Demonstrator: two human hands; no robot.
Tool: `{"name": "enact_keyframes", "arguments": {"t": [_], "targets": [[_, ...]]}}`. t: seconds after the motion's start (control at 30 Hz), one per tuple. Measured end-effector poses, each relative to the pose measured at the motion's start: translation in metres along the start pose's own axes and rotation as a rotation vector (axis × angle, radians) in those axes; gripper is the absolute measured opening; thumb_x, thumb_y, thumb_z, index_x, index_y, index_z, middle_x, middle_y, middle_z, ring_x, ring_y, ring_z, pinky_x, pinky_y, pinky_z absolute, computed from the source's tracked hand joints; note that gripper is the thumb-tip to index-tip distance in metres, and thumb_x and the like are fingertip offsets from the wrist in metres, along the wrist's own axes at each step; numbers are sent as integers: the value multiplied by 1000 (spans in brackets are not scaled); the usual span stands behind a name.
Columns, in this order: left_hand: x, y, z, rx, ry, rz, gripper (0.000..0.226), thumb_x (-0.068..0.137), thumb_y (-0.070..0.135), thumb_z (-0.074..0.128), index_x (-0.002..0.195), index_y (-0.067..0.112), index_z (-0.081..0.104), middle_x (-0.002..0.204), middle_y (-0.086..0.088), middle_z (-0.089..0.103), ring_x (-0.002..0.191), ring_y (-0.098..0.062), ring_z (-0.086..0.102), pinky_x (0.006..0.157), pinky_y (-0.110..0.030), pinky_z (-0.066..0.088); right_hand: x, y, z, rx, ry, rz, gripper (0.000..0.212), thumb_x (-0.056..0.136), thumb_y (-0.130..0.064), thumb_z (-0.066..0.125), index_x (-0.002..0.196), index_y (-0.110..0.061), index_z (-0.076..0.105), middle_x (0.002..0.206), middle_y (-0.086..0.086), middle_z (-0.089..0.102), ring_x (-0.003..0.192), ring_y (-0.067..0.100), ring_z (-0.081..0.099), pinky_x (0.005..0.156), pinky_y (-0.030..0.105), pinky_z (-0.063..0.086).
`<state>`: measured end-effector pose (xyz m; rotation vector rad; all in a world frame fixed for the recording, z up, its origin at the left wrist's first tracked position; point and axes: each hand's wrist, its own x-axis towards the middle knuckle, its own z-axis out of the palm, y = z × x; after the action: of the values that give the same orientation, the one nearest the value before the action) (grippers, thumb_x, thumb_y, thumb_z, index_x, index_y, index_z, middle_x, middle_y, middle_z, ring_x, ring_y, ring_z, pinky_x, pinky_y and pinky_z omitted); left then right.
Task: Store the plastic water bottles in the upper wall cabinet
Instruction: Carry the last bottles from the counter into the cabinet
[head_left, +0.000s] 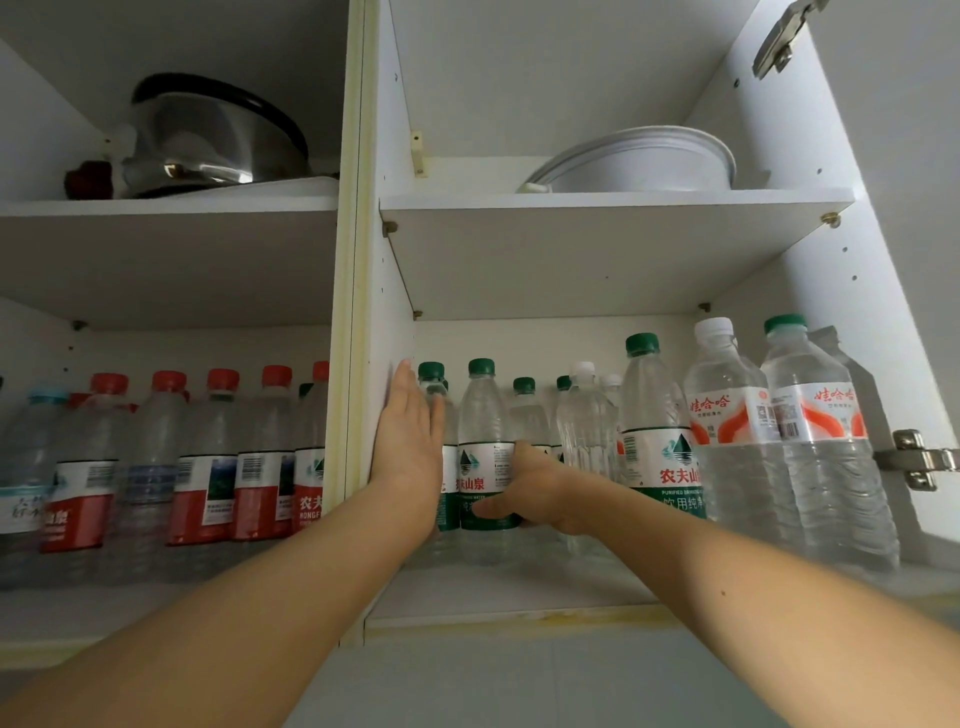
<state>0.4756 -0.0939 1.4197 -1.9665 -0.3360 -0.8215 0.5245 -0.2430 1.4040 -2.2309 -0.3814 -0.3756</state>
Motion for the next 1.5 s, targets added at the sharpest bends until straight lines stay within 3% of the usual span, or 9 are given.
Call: {"name": "enact_keyframes", "arguments": {"t": [0.43,0.57,0.63,0.73,0.87,1.0,1.17,1.33,1.5], "targets": [[-1,1,2,-39,43,4,123,89,69,57,157,-5,-13,165,-32,0,152,-53,-4,118,-68,-12,-1,1,3,-66,1,-25,55,85,-19,82,126,-17,47,118,6,63,106,24,64,88,43,61],[-3,-4,-1,-176,110,7,125,84,73,60,159,-3,-7,166,-29,9,154,-50,3,121,-65,-8,-21,3,2,-166,25,-118,58,83,-28,84,130,-20,50,118,2,68,99,16,66,79,29,59],[-6,-8,-4,-258,172,1,122,84,70,63,159,-2,0,164,-28,16,152,-48,11,123,-64,-2,-40,2,-2,-201,83,-172,60,87,-32,80,137,-20,49,124,1,69,93,10,65,72,19,52],[-12,-9,-9,-486,301,7,92,89,48,64,155,5,16,153,-24,34,142,-45,34,122,-59,19,-76,2,-21,-293,220,-298,45,94,-33,70,135,-20,58,119,-3,71,86,0,65,65,13,51],[-13,-2,-11,-884,520,43,65,89,29,63,145,12,34,143,-15,44,128,-31,48,109,-44,42,-121,9,-61,-545,539,-471,19,95,-19,64,113,-18,69,109,-8,66,98,9,62,90,29,56],[-2,5,-21,-1130,617,107,71,91,41,67,148,15,35,148,-9,40,127,-26,50,94,-35,50,-141,14,-103,-862,761,-498,40,90,-20,71,128,-11,63,126,6,59,121,25,52,101,41,50],[16,23,-47,-1553,480,225,84,92,44,69,158,21,22,162,-2,26,144,-23,35,113,-41,38,-132,11,-134,-1118,731,-375,76,89,-60,57,152,-23,40,133,10,56,129,32,41,115,48,28],[39,46,-63,-1809,248,130,79,97,44,63,159,24,19,164,-6,29,143,-27,41,110,-43,40,-112,11,-134,-1322,674,-389,78,86,-85,28,156,-51,22,134,12,62,138,40,40,119,68,4],[61,57,-67,-2059,5,164,78,98,47,62,160,33,17,159,-9,39,137,-30,49,112,-49,43,-94,14,-132,-1408,674,-297,90,81,-91,9,157,-45,17,130,7,68,149,43,28,114,71,-13]]}}
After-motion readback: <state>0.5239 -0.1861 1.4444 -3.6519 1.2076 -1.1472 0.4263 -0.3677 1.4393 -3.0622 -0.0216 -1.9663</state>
